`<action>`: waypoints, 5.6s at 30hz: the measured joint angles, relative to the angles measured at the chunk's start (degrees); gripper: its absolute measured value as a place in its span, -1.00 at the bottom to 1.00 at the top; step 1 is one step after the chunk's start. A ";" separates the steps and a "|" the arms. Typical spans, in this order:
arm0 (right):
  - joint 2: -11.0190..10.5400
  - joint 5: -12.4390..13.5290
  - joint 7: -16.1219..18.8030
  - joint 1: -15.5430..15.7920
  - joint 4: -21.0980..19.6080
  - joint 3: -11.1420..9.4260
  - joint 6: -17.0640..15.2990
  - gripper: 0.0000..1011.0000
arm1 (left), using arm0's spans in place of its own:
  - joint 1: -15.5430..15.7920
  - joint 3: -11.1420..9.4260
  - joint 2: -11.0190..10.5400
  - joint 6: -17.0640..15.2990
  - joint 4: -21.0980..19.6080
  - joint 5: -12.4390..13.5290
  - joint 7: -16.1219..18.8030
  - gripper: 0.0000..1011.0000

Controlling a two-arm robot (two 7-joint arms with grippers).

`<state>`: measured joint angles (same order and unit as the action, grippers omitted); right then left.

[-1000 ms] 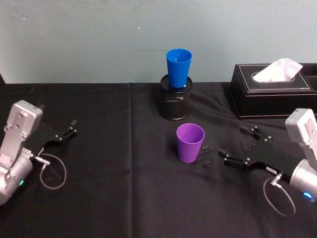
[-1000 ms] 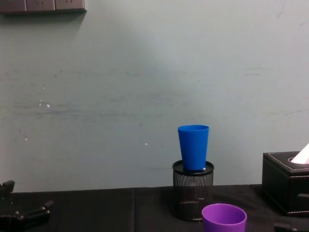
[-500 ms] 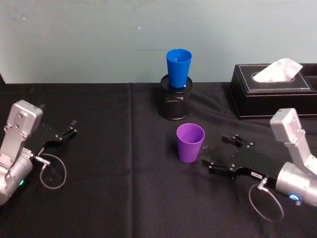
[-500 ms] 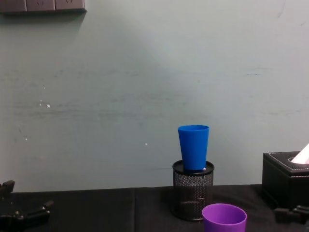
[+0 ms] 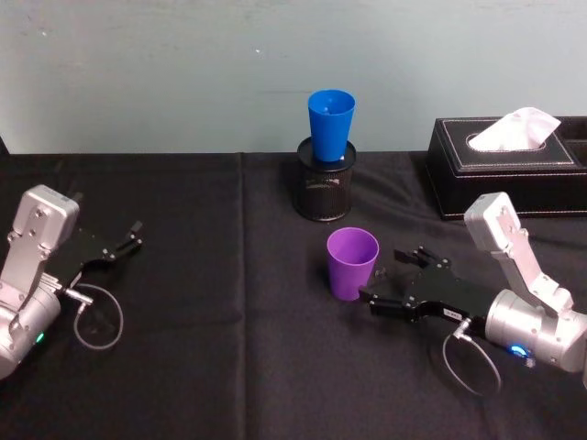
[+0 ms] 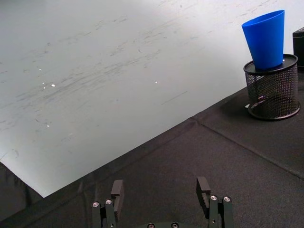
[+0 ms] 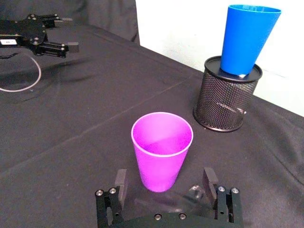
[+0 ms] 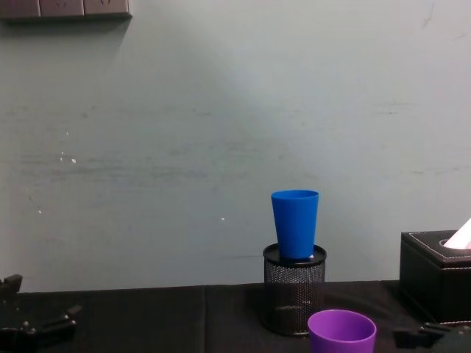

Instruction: Pick up one cup with a gripper and tap it against the other cup.

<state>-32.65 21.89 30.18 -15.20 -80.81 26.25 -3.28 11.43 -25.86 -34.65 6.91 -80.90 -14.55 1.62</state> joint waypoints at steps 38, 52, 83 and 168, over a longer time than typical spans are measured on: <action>8.03 1.04 1.87 -5.59 8.59 0.50 -0.99 0.89 | 0.00 0.00 0.00 0.00 0.00 0.00 0.00 0.98; 8.13 1.40 1.45 -5.35 8.59 0.49 -1.41 0.47 | 0.00 0.00 0.00 0.00 0.00 0.00 0.00 0.98; 3.60 2.20 -0.23 -4.09 -5.11 -1.76 -3.59 0.44 | 0.00 0.00 0.00 0.00 0.00 0.00 0.00 0.98; 3.39 4.08 0.42 -4.57 -4.97 -1.16 -3.90 0.44 | 0.00 0.00 0.00 0.00 0.00 0.00 0.00 0.98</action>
<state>-29.26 25.97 30.60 -19.77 -85.78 25.09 -7.17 11.43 -25.86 -34.65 6.90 -80.90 -14.55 1.62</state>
